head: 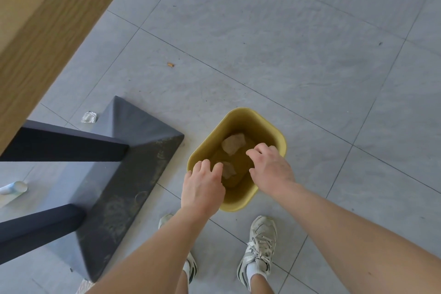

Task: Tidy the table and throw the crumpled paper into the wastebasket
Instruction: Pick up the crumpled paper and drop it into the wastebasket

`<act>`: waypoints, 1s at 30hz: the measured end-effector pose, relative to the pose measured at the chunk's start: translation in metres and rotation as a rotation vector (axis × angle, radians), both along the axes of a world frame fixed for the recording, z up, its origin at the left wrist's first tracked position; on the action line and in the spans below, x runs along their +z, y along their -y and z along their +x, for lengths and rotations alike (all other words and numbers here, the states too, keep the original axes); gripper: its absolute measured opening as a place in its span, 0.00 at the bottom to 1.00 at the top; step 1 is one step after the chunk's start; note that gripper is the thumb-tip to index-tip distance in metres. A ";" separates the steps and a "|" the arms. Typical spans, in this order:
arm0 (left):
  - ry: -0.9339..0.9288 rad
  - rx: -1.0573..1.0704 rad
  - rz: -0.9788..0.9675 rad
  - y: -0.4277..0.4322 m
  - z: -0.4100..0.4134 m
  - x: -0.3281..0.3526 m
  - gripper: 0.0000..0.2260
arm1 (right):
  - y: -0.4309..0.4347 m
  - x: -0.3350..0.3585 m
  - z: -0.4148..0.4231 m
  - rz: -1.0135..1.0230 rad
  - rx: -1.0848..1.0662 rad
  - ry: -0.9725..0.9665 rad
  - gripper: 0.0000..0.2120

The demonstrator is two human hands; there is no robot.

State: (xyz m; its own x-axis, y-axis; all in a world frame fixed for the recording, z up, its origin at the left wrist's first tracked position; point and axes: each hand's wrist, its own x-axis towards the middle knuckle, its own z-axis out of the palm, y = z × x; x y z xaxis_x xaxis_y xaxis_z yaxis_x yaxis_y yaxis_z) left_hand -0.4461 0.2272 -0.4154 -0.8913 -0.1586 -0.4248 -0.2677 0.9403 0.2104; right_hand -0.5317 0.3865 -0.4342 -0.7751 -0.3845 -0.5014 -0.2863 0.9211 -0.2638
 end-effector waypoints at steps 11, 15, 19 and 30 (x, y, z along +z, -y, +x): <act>0.005 -0.011 -0.056 -0.005 -0.004 0.051 0.17 | -0.006 0.058 0.004 -0.030 -0.024 -0.007 0.23; -0.044 0.000 -0.062 -0.011 -0.004 0.101 0.17 | -0.009 0.109 0.007 -0.034 -0.027 -0.022 0.25; -0.080 0.021 -0.039 -0.016 -0.004 0.167 0.19 | -0.010 0.175 0.011 -0.083 -0.052 -0.057 0.26; -0.202 0.031 -0.067 -0.024 0.008 0.325 0.23 | -0.012 0.341 0.020 -0.197 -0.039 -0.234 0.23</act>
